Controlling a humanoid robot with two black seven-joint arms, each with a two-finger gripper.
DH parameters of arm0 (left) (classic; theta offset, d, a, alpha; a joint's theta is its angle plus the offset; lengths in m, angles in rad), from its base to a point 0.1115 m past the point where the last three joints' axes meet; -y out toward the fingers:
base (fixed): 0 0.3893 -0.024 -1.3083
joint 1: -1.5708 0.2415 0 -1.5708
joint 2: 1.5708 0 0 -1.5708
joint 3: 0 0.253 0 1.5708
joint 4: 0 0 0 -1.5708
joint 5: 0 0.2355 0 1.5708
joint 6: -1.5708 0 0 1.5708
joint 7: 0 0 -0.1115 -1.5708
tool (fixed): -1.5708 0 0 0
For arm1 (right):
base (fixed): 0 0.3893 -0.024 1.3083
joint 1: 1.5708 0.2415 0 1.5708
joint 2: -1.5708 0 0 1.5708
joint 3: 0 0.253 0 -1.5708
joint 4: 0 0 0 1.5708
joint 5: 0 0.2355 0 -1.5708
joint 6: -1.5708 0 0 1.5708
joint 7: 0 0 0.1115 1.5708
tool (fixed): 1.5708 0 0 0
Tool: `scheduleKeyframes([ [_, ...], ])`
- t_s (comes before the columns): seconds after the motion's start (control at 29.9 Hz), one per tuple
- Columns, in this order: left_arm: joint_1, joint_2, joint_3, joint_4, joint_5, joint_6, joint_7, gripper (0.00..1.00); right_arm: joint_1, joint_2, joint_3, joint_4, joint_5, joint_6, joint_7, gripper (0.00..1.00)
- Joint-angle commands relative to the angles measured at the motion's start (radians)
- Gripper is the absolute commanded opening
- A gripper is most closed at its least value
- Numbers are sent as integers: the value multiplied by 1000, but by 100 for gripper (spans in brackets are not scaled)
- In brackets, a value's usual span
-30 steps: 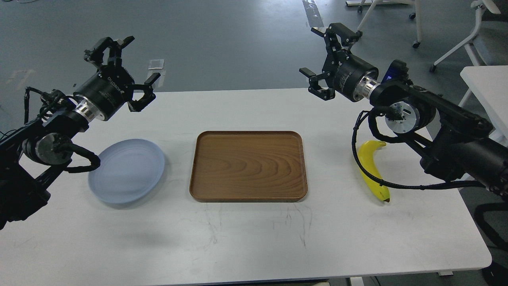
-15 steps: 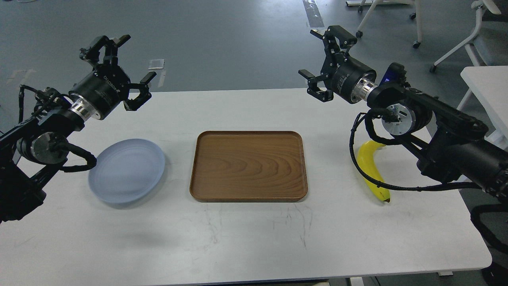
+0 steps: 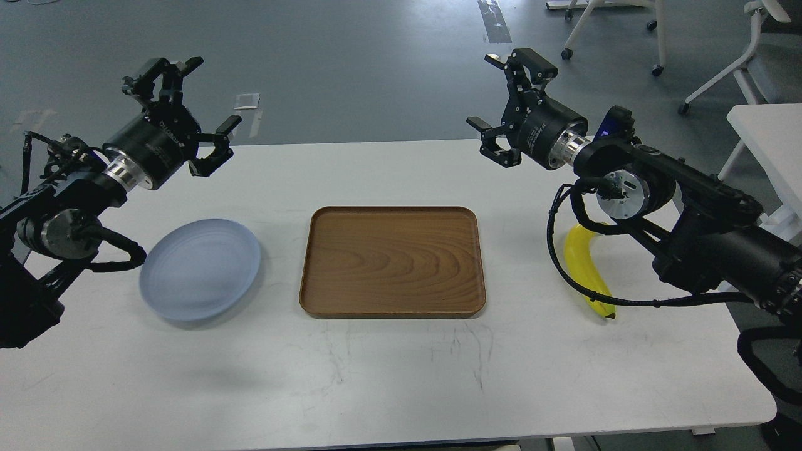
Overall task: Place banana on plate with both arms
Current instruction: 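Lower the left gripper to the rim of the pale blue plate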
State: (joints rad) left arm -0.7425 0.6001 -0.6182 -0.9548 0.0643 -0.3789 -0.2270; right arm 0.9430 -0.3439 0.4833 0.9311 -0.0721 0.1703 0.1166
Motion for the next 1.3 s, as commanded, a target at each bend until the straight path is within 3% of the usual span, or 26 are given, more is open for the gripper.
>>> scheduleKeyframes([
  [0.0,2,4,0,-1,0,0,0,98,2,2,0,0,0,0,0,100],
  [0.8,2,17,9,-8,5,2,17,98,-1,11,-6,0,0,0,0,100],
  [0.97,-1,35,9,-21,124,11,-5,98,-9,11,-6,0,-2,0,0,100],
  [1.07,-8,41,3,-30,265,76,-46,98,-13,6,1,0,0,2,0,100],
  [1.14,-9,43,6,-35,365,117,-104,98,-16,3,14,-1,3,2,0,100],
  [1.17,-9,44,9,-47,446,138,-156,98,-26,2,35,-6,3,2,-2,100],
  [1.27,-8,43,14,-64,636,219,-234,98,-50,3,61,-9,3,2,-5,100],
])
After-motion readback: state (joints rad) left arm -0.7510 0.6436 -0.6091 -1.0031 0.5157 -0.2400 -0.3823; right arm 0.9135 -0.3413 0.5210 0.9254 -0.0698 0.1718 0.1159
